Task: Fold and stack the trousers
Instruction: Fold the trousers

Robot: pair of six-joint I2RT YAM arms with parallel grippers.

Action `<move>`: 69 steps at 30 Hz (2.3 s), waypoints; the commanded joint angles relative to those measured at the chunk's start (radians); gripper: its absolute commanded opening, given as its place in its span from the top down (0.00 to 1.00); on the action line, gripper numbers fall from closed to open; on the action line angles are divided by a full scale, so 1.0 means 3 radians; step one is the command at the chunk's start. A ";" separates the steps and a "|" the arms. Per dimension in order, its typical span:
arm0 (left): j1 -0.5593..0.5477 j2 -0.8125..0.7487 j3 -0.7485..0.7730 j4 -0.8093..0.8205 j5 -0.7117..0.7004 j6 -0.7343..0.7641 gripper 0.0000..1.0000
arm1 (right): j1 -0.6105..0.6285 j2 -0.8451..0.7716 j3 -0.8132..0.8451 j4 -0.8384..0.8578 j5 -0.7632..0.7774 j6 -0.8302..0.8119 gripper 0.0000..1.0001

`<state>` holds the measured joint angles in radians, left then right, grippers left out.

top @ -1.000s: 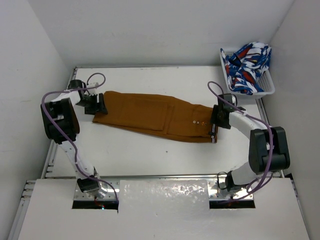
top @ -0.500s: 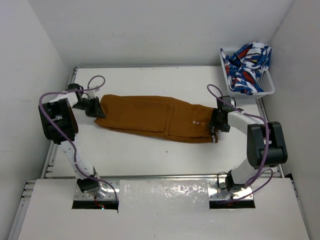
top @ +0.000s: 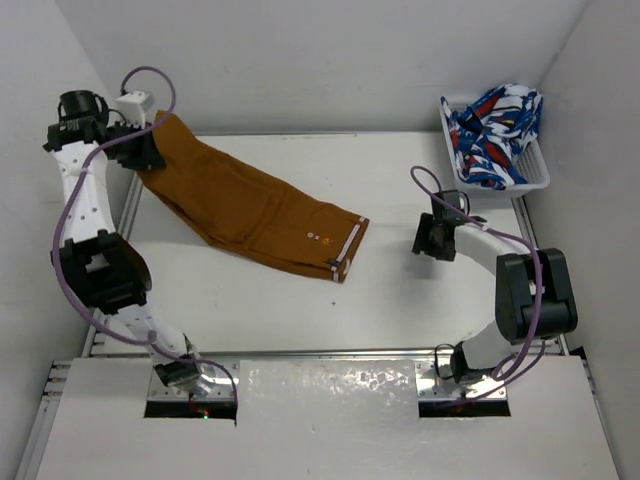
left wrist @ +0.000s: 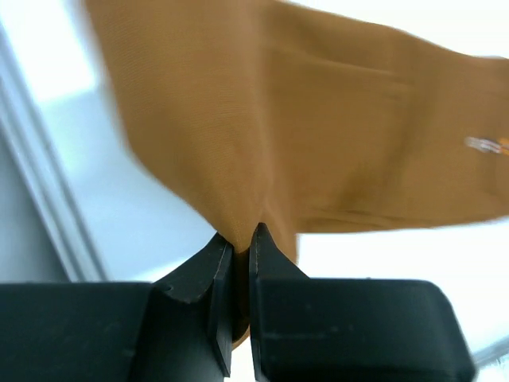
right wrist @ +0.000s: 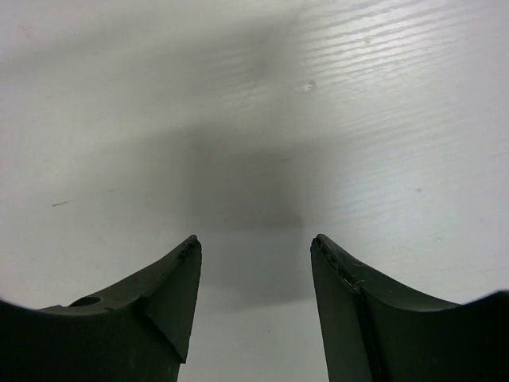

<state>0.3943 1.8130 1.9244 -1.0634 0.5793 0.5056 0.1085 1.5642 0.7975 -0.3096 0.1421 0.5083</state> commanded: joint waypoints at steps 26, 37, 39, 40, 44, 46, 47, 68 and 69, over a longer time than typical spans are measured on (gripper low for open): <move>-0.2843 0.0343 -0.0228 0.0579 0.0620 -0.0611 1.00 | 0.0569 0.1157 0.0717 0.0812 -0.0862 0.0816 0.48; -0.3001 0.0711 0.0039 0.0528 0.0835 -0.0648 1.00 | 0.0559 0.1029 0.0768 0.0771 -0.0883 0.0683 0.50; -0.3032 0.0803 -0.0012 0.0502 0.0815 -0.0617 1.00 | 0.0559 0.1014 0.0783 0.0756 -0.0873 0.0683 0.50; -0.3037 0.0819 -0.0028 0.0512 0.0810 -0.0607 1.00 | 0.0564 0.1009 0.0788 0.0751 -0.0867 0.0673 0.50; -0.3048 0.0804 -0.0008 0.0523 0.0749 -0.0591 1.00 | 0.0559 0.1019 0.0814 0.0715 -0.0857 0.0658 0.50; -0.3027 0.0707 0.0038 0.0502 0.0703 -0.0556 1.00 | 0.0559 0.1019 0.0834 0.0694 -0.0852 0.0648 0.49; -0.3002 0.0666 0.0064 0.0497 0.0687 -0.0540 1.00 | 0.0559 0.1019 0.0839 0.0684 -0.0842 0.0647 0.49; 0.0259 -0.0730 -0.1101 -0.0055 0.0355 -0.0290 1.00 | 0.0584 0.0267 0.0625 0.0147 -0.0908 0.0667 0.32; 0.0347 -0.0746 -0.1163 -0.0065 0.0304 -0.0249 1.00 | 0.0604 0.0288 0.0594 0.0208 -0.1020 0.0800 0.30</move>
<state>0.4133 1.6226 1.6176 -1.0508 0.7109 0.3710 0.2733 1.6627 1.0142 -0.2611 -0.0994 0.6788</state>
